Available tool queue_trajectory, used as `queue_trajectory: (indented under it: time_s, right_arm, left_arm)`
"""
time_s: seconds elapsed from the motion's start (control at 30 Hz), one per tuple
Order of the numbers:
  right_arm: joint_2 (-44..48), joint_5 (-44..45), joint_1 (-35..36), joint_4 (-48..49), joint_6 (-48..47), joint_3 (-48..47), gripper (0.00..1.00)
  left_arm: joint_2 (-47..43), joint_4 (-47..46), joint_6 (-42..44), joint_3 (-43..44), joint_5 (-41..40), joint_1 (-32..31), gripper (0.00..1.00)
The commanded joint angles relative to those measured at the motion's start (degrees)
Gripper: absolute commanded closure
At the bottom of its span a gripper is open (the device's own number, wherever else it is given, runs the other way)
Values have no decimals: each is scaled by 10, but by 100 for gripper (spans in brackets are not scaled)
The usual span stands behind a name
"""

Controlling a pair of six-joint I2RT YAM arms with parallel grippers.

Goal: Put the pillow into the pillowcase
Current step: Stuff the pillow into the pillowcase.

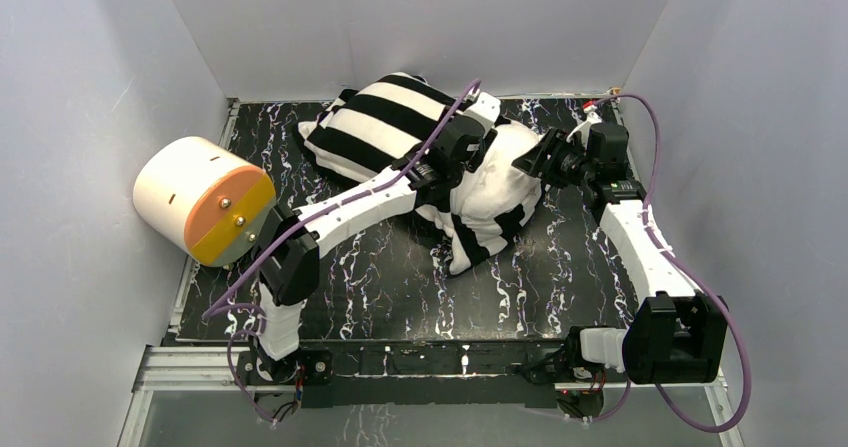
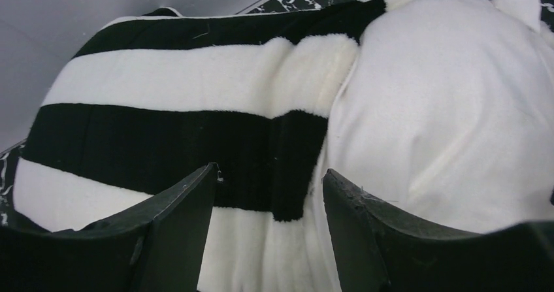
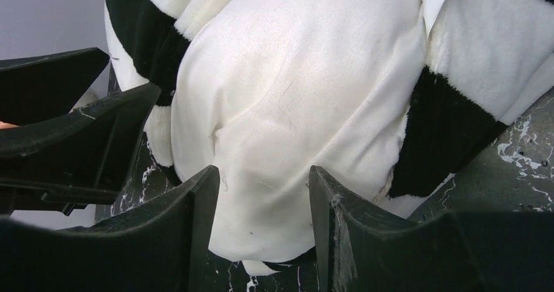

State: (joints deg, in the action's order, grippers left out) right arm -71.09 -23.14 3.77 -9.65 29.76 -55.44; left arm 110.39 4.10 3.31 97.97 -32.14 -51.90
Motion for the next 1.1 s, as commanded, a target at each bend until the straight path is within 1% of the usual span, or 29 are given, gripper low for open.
queue_trajectory:
  time_s: [0.0,0.07,0.17,0.27,0.4,0.43,0.47,0.5,0.53,0.6,0.63,0.7,0.73,0.77,0.8,0.83,0.87,0.93,1.0,1.07]
  right_arm:
    - [0,10,1,24,-8,-33,39]
    - [2,11,1,25,-8,-32,39]
    - [2,15,0,26,-13,-30,38]
    - [-4,13,0,30,-14,-23,37]
    - [-21,-3,0,66,5,-5,35]
    - [-28,-8,1,76,12,-3,35]
    - [-38,-11,1,89,19,-2,34]
    - [-49,-15,1,110,28,-1,34]
    - [-61,-20,2,127,34,-2,33]
    - [-94,-21,10,143,41,-8,33]
    - [-114,-19,17,147,42,-12,33]
    - [-134,-11,38,176,51,-9,34]
    - [-140,-5,51,203,60,-1,34]
    - [-147,-2,63,229,72,6,34]
    - [-155,2,76,255,86,12,35]
    - [-165,6,85,279,97,12,36]
    - [-175,10,93,289,106,11,36]
    - [-193,12,103,319,117,10,39]
    - [-206,20,111,335,119,13,44]
    - [-215,29,119,353,120,23,52]
  left_arm:
    - [15,-7,47,33,-61,5,39]
    - [28,-5,51,40,-65,8,39]
    - [42,-8,52,46,-66,13,42]
    - [55,-11,55,52,-39,20,44]
    - [79,9,46,72,-16,25,44]
    - [81,7,43,71,-11,26,45]
    - [81,8,39,69,-4,28,50]
    - [82,11,36,69,9,29,59]
    - [81,17,34,71,24,29,70]
    - [74,43,17,84,75,29,93]
    - [64,53,-1,89,115,29,100]
    - [28,36,-50,72,221,29,100]
    - [8,6,-97,43,277,29,100]
    - [-11,-26,-120,29,345,29,100]
    - [-26,-69,-174,2,415,29,100]
    - [-33,-99,-209,-13,453,29,100]
    - [-36,-113,-235,-19,480,28,100]
    - [-40,-120,-275,-31,506,28,100]
    - [-54,-156,-310,-67,525,25,100]
    - [-66,-212,-346,-104,549,25,100]
